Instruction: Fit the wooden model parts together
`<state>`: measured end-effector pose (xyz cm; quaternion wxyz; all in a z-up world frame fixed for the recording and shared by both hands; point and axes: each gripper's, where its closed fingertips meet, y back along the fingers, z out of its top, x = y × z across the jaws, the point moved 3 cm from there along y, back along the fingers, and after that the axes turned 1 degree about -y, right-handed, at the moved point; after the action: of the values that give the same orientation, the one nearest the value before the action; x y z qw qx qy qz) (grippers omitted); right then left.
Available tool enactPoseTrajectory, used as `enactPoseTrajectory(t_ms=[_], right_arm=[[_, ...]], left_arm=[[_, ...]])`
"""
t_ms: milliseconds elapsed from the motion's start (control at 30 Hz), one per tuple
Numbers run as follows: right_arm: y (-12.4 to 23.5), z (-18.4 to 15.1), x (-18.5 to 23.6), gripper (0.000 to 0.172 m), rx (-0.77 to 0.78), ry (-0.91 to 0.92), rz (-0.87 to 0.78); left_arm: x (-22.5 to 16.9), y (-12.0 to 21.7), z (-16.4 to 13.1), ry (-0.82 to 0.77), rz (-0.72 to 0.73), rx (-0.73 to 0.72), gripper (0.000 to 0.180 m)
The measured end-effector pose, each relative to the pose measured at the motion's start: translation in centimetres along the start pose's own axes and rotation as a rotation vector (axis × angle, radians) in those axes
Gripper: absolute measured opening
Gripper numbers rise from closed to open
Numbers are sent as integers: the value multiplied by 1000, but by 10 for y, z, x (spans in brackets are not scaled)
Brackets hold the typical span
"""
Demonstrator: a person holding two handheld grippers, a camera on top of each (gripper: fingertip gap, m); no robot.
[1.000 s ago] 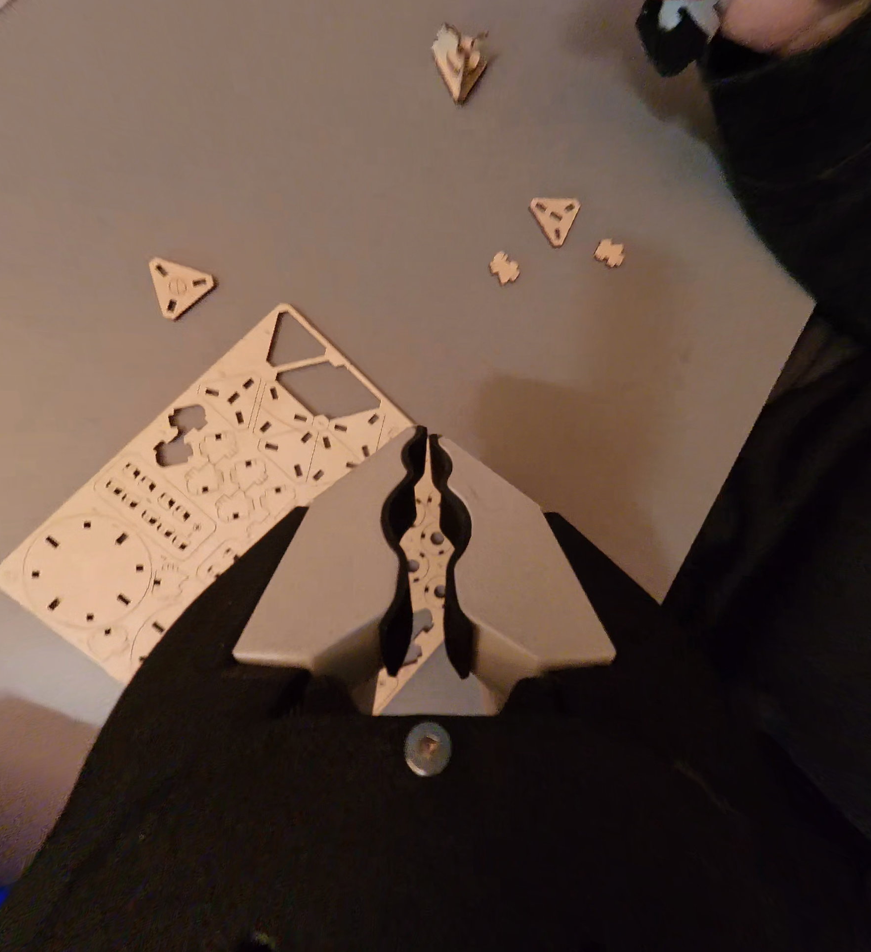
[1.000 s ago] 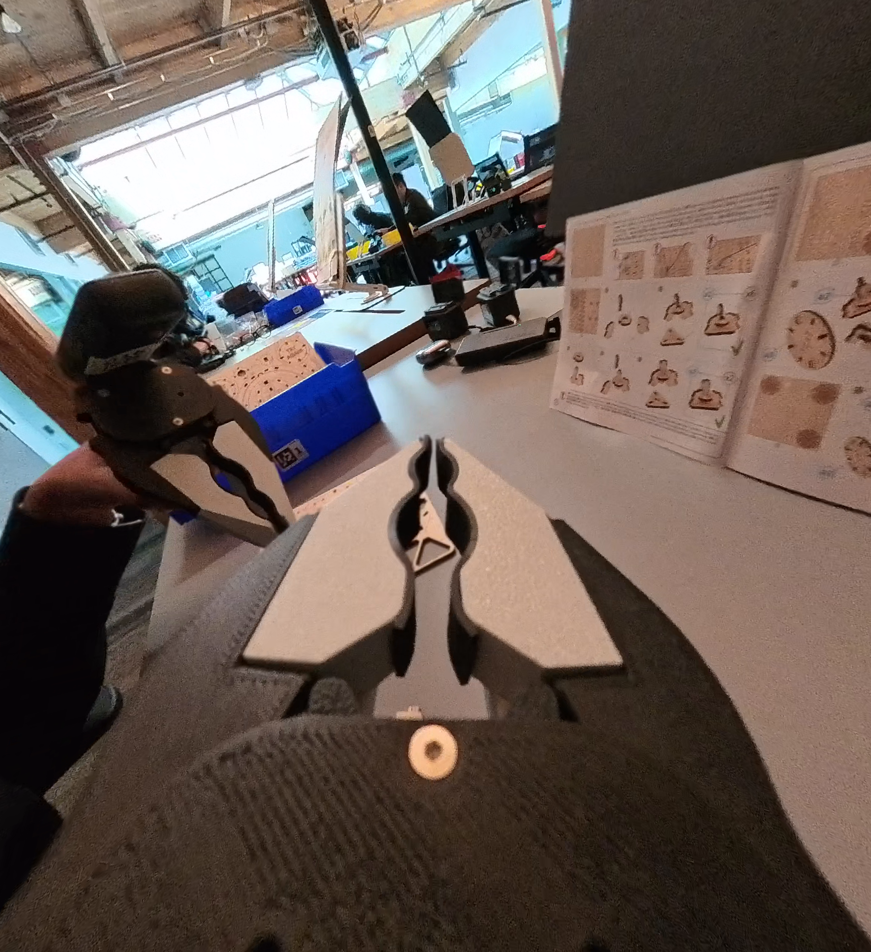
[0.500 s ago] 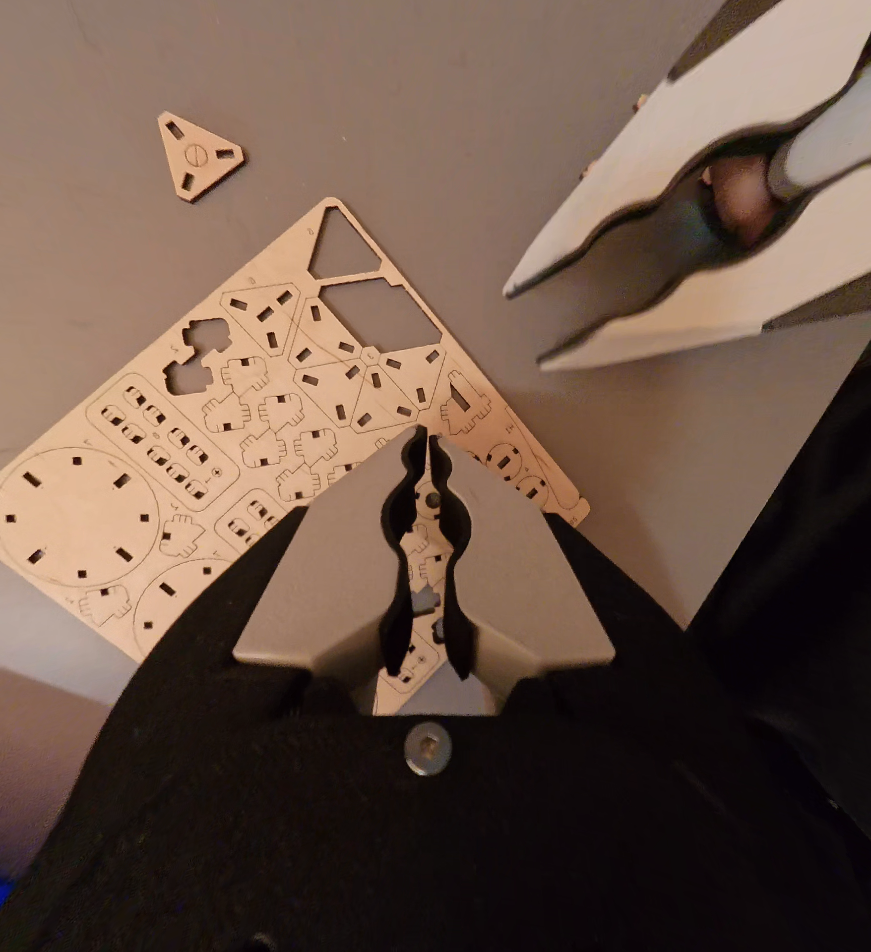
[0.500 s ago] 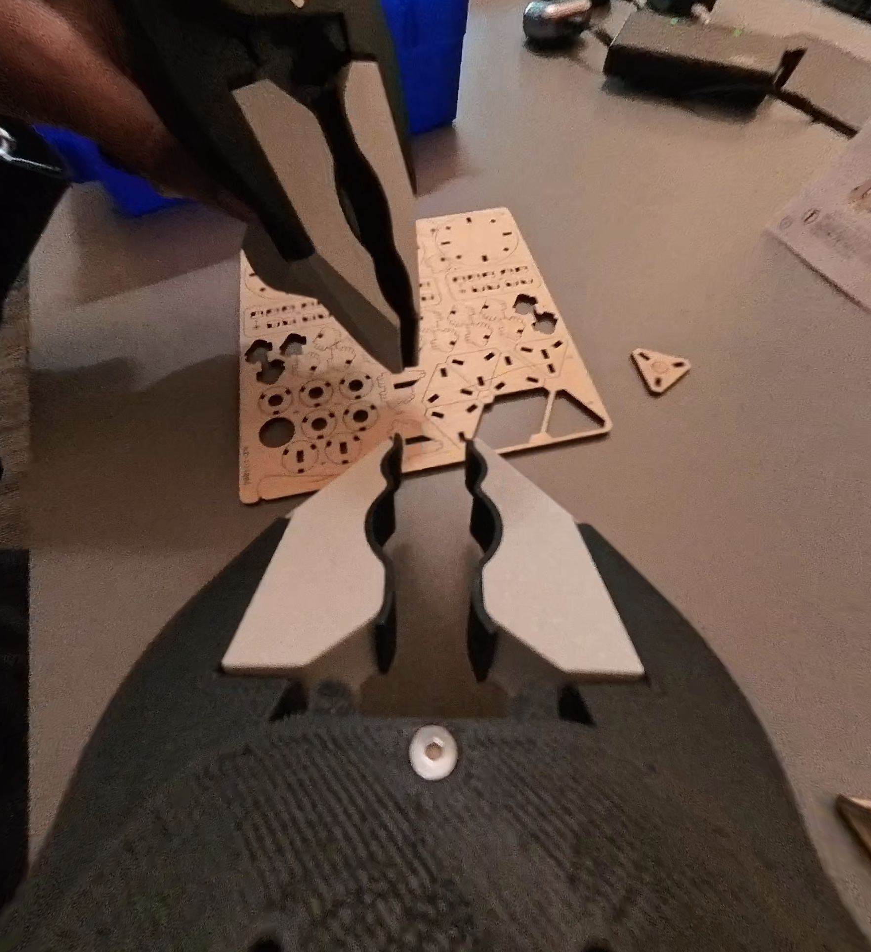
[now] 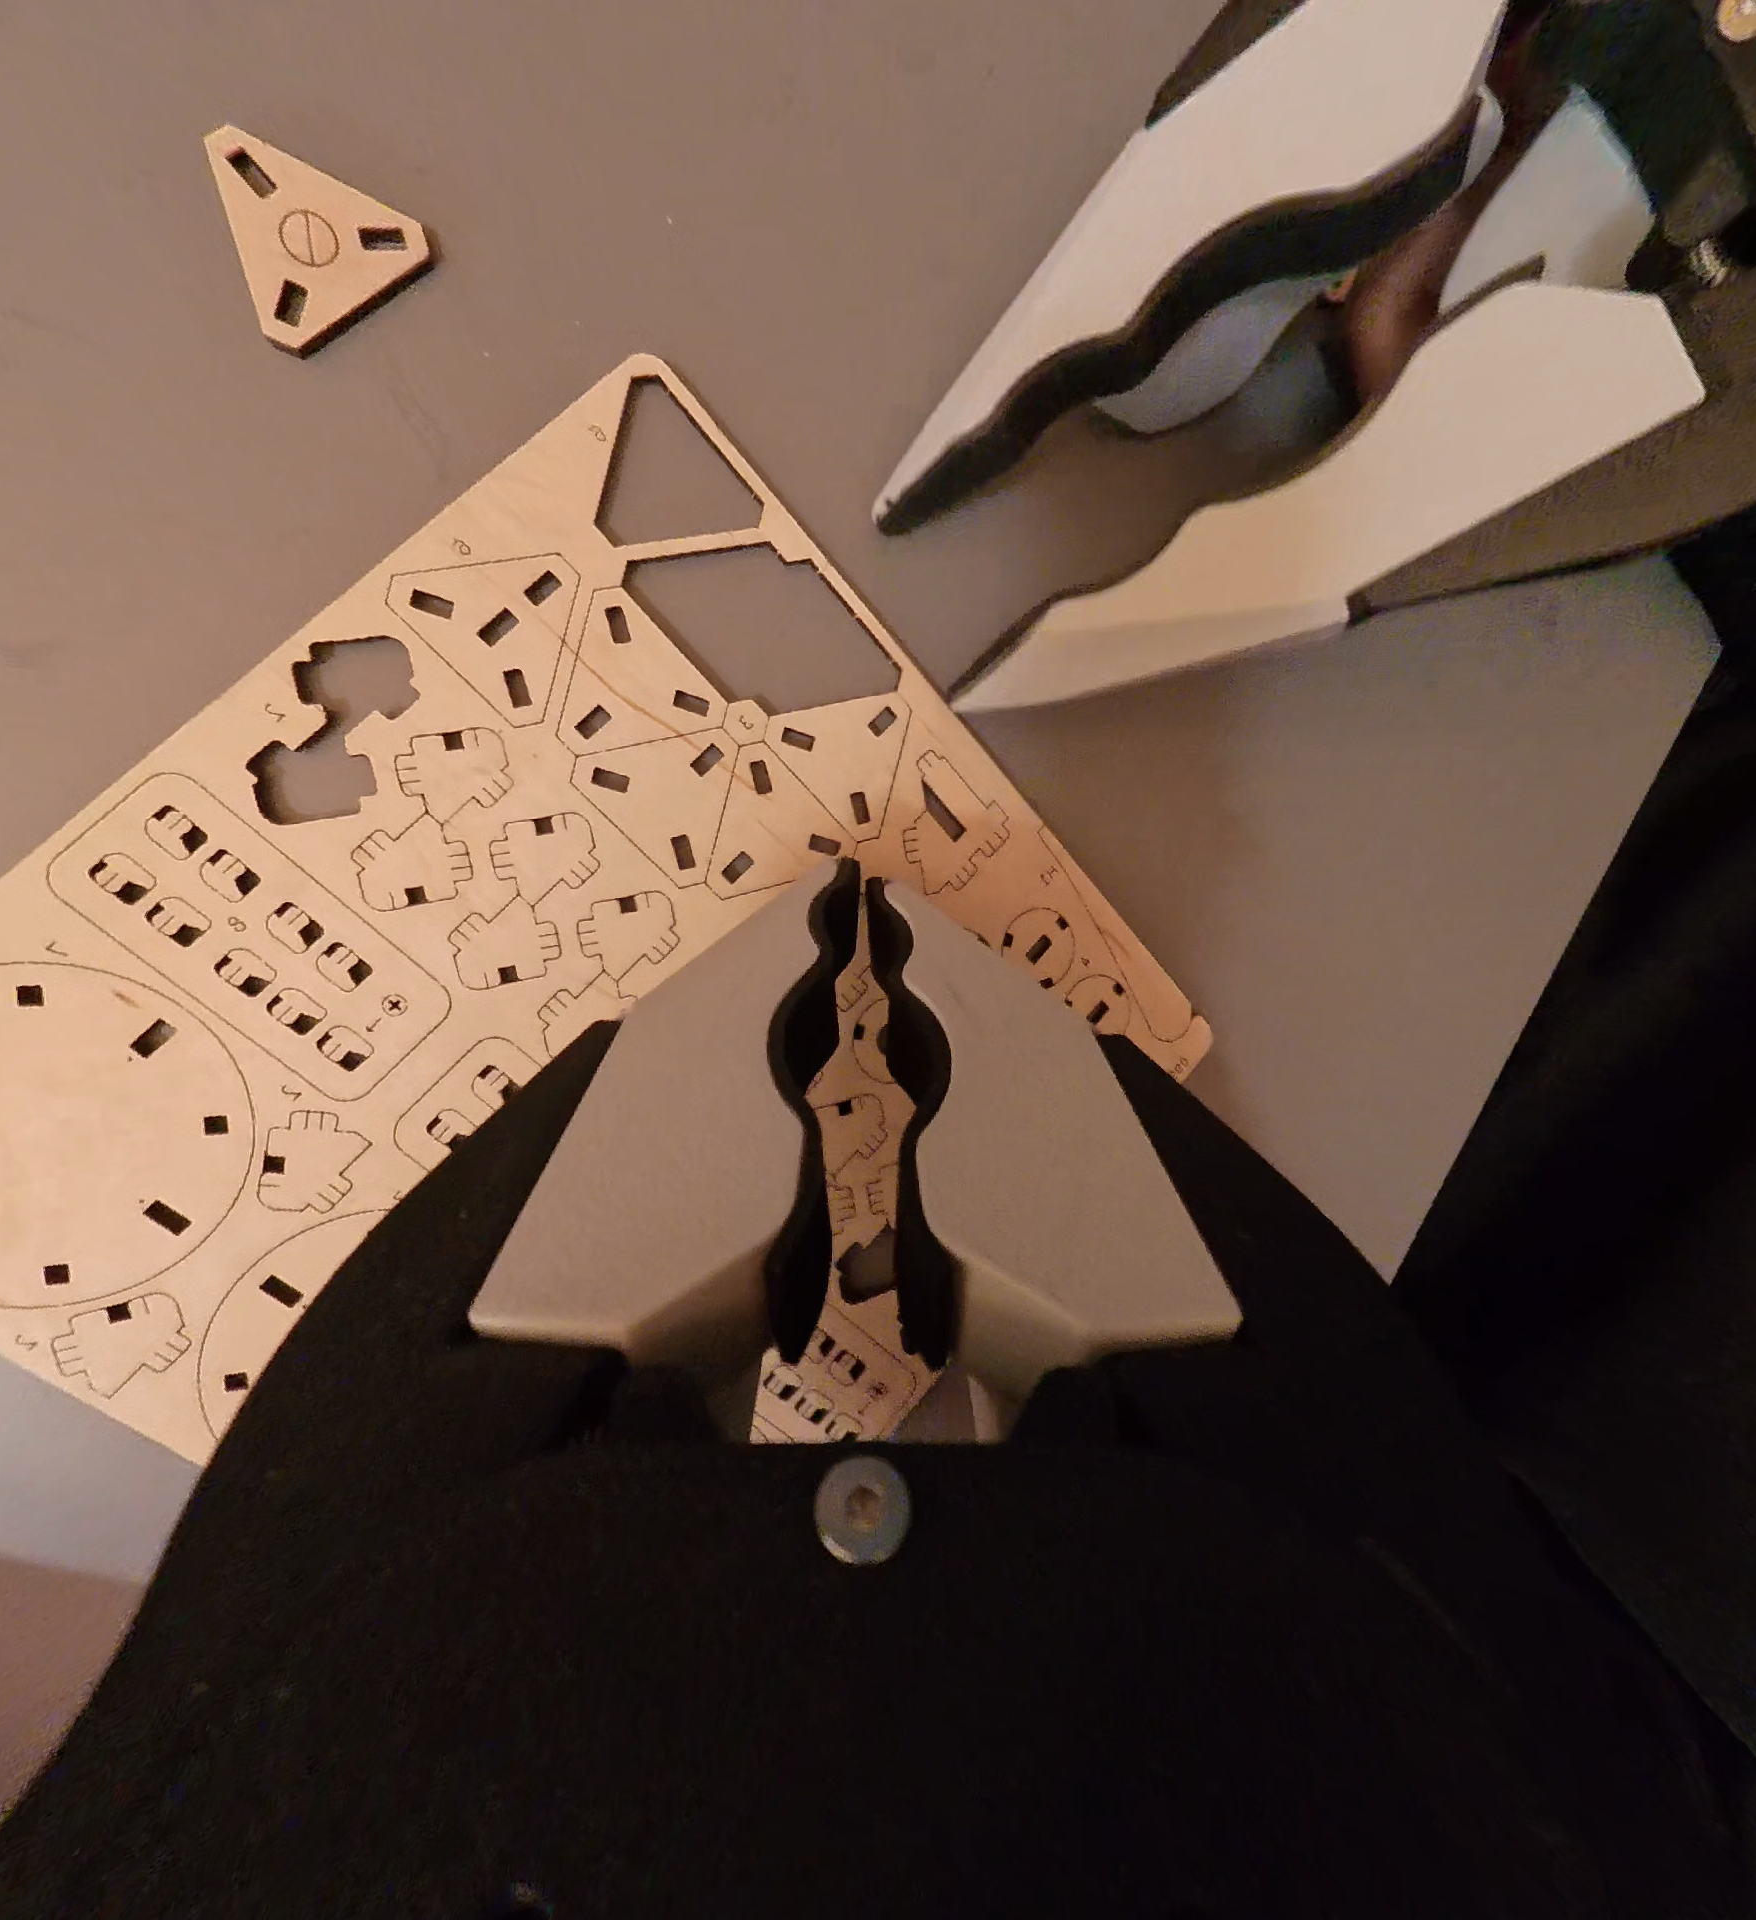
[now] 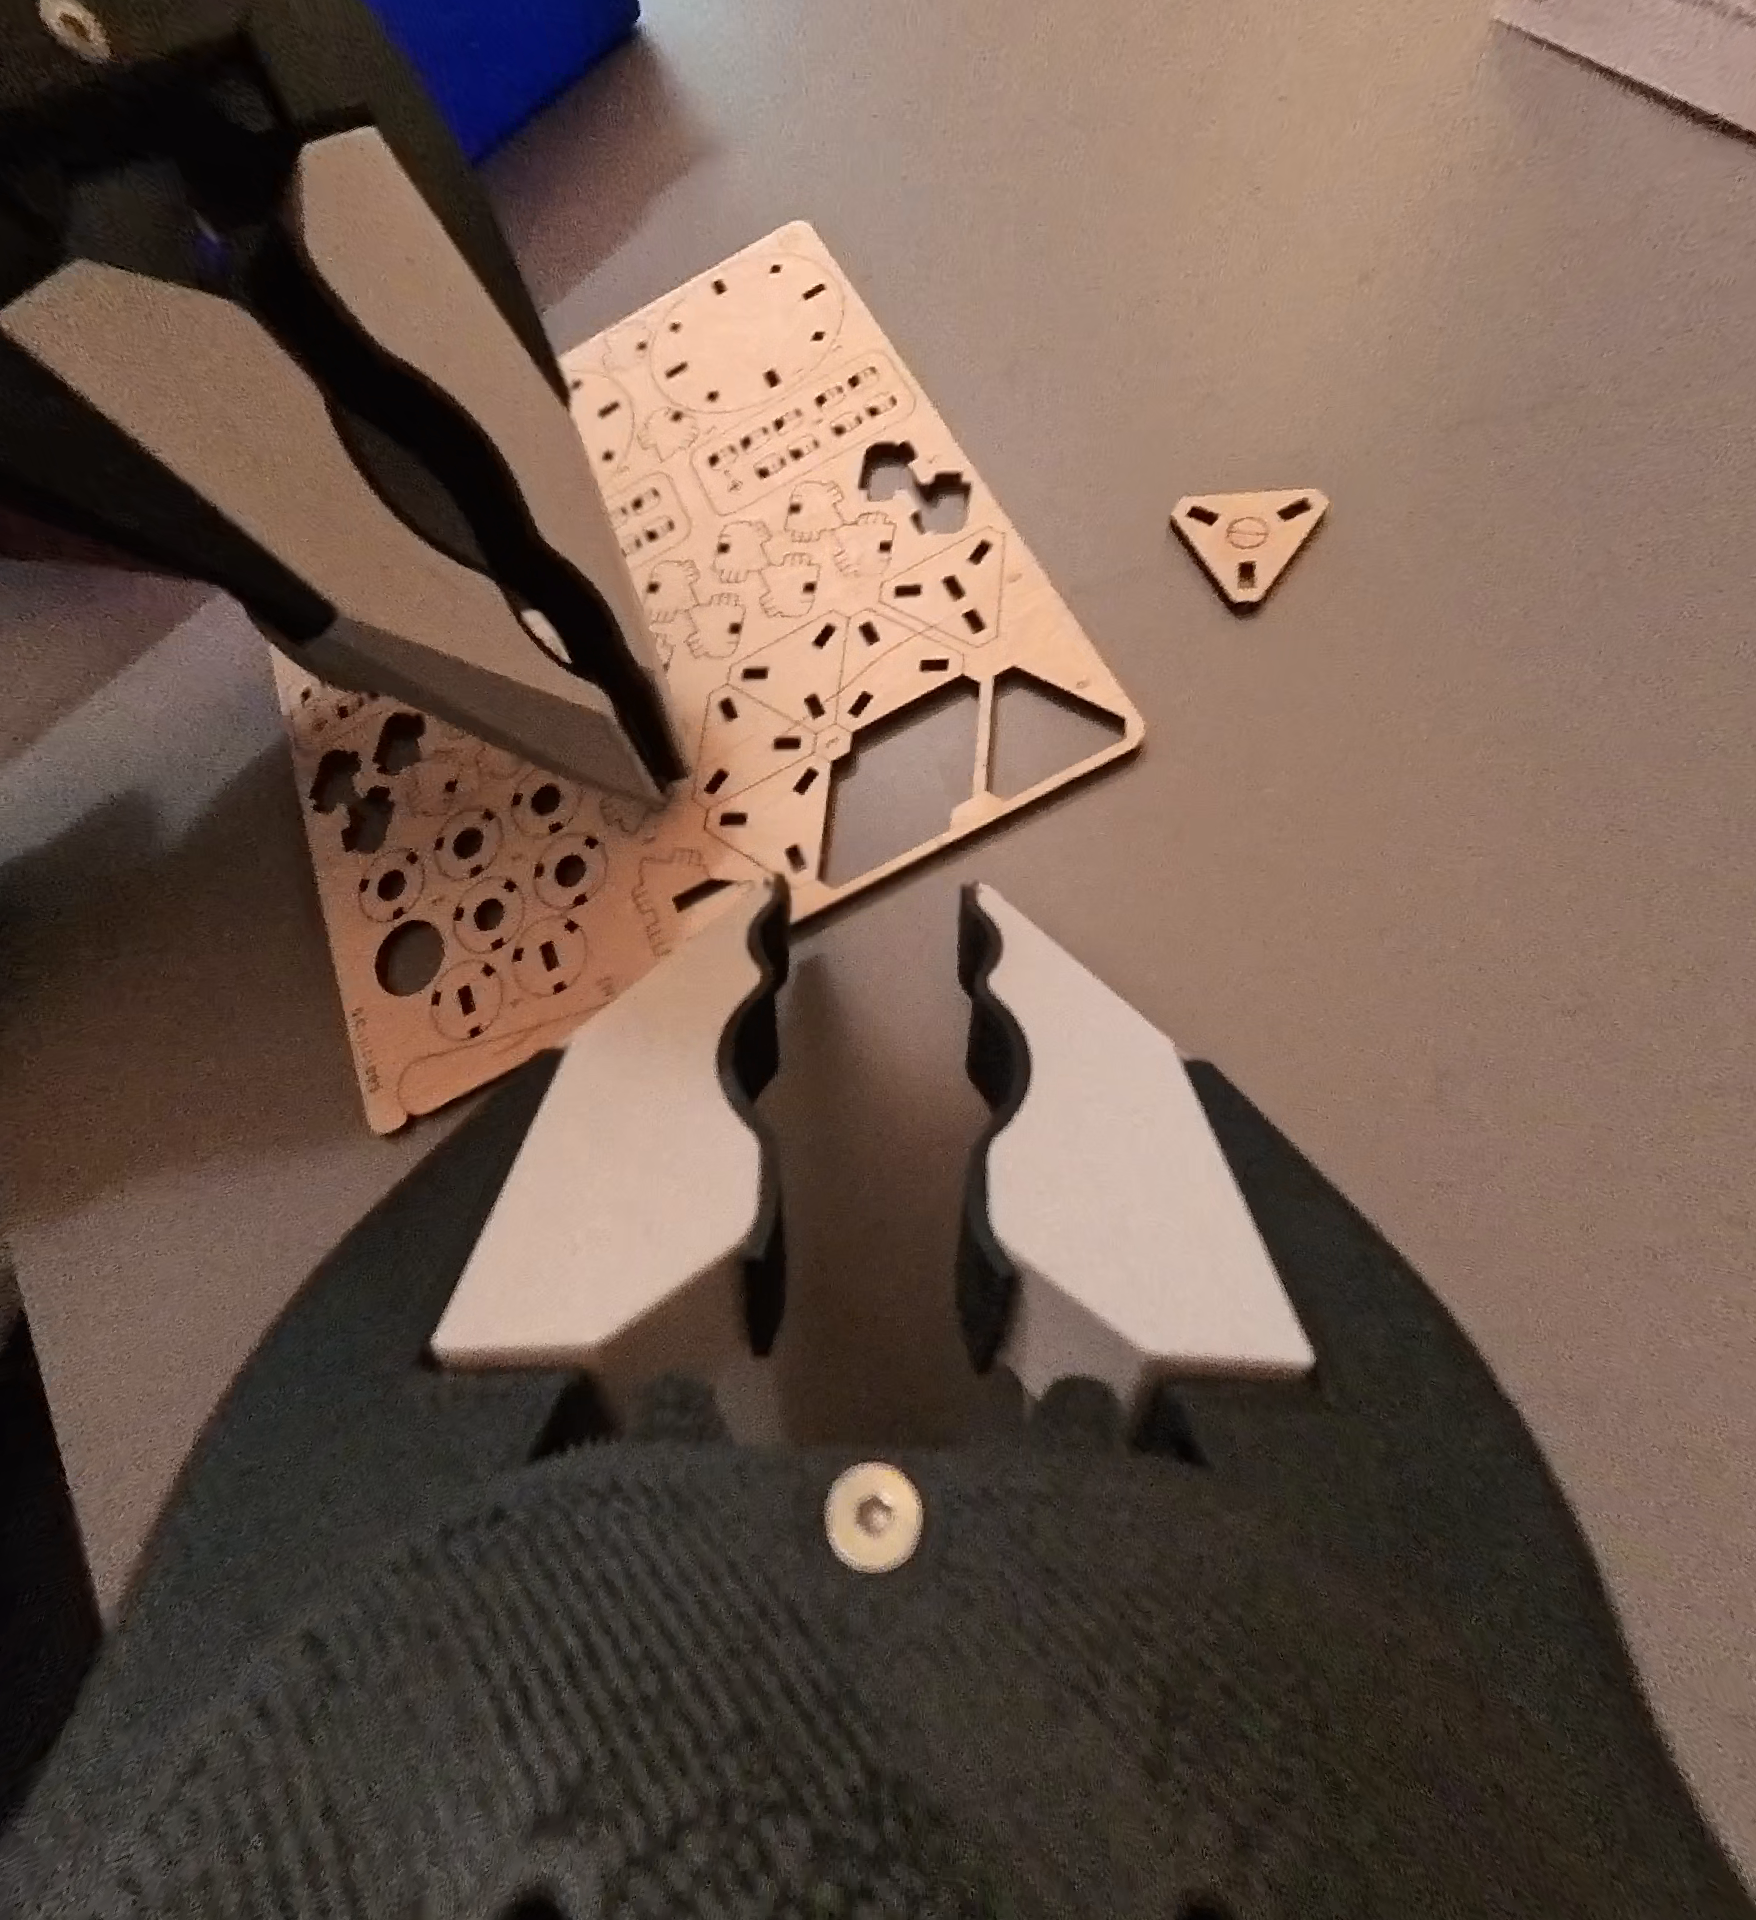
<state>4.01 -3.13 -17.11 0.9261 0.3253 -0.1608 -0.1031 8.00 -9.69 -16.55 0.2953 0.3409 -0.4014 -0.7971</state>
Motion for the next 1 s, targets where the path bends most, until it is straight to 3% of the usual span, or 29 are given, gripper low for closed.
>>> enactPoseTrajectory(t_ms=[133, 400, 633, 800, 1000], right_arm=[[3, 11, -15, 34, -27, -62, -6], [-14, 27, -45, 31, 43, 5, -137], [-26, 29, -43, 3, 94, 123, -210], [-24, 31, -42, 2, 94, 191, -210], [5, 59, -25, 2, -96, 354, -181]], left_arm=[[3, -1, 0, 2, -4, -7, 0], [3, 0, 1, -2, 0, -14, 0], [9, 8, 8, -9, 39, -77, 2], [21, 24, 29, 8, 144, -232, 31], [24, 51, 57, -51, 206, -503, 50]])
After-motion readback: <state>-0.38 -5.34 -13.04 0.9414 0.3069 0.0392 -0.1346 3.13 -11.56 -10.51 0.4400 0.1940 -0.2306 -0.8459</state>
